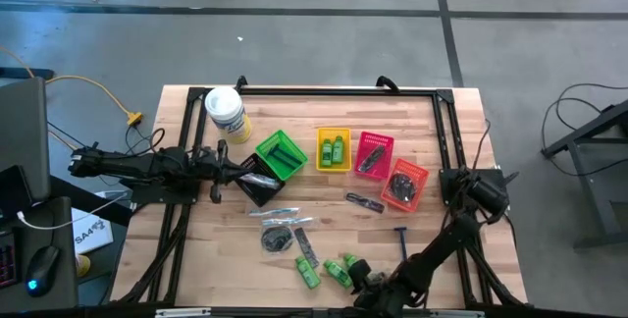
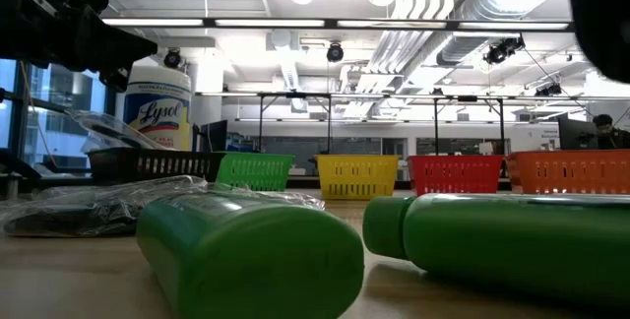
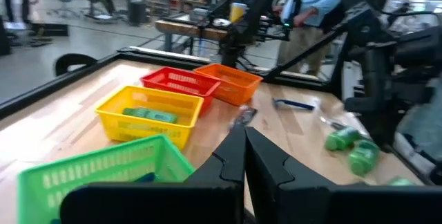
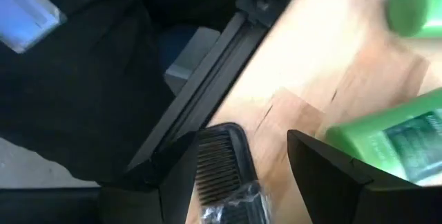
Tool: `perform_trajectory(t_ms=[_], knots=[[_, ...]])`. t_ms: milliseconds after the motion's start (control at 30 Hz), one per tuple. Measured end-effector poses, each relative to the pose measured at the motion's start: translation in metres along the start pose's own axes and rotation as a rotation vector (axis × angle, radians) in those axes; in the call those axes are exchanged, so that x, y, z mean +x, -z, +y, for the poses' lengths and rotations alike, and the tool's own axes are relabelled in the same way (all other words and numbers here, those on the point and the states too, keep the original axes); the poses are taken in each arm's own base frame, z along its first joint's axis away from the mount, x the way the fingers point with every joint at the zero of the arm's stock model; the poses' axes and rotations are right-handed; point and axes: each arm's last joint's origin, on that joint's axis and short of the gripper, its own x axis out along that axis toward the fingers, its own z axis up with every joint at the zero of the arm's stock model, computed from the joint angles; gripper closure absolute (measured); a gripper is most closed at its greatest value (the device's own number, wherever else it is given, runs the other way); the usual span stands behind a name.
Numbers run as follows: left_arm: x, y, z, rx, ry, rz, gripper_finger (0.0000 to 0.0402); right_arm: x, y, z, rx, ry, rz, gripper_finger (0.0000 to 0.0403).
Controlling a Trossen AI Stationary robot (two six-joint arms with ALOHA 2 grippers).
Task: Pick & Place Travel size toiletries
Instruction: Put the bottom black hair comb into the red bin
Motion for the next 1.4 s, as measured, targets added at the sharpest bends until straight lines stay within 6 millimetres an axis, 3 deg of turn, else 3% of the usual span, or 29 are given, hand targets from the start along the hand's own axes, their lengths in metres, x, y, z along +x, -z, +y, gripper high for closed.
perform_trajectory(t_ms=[400,667,1033,1400], knots=[[0.0,0.003,0.0,0.006,0.004,0.028,0.0402,0.006,0.004,-0.002,0.041,-0.001,0.112,0.0188],[0.0,0.006,0.001,0.009,0.0,0.067,0.0402,0.013,0.02,-0.01,0.09,0.028,0.18,0.0196],[0.0,0.007,0.001,0.01,0.0,0.073,0.0402,0.027,0.022,-0.02,0.115,0.039,0.181,0.0314],[0.0,0.007,0.001,0.01,-0.001,0.078,0.0402,0.027,0.017,-0.018,0.114,0.077,0.134,0.0395]])
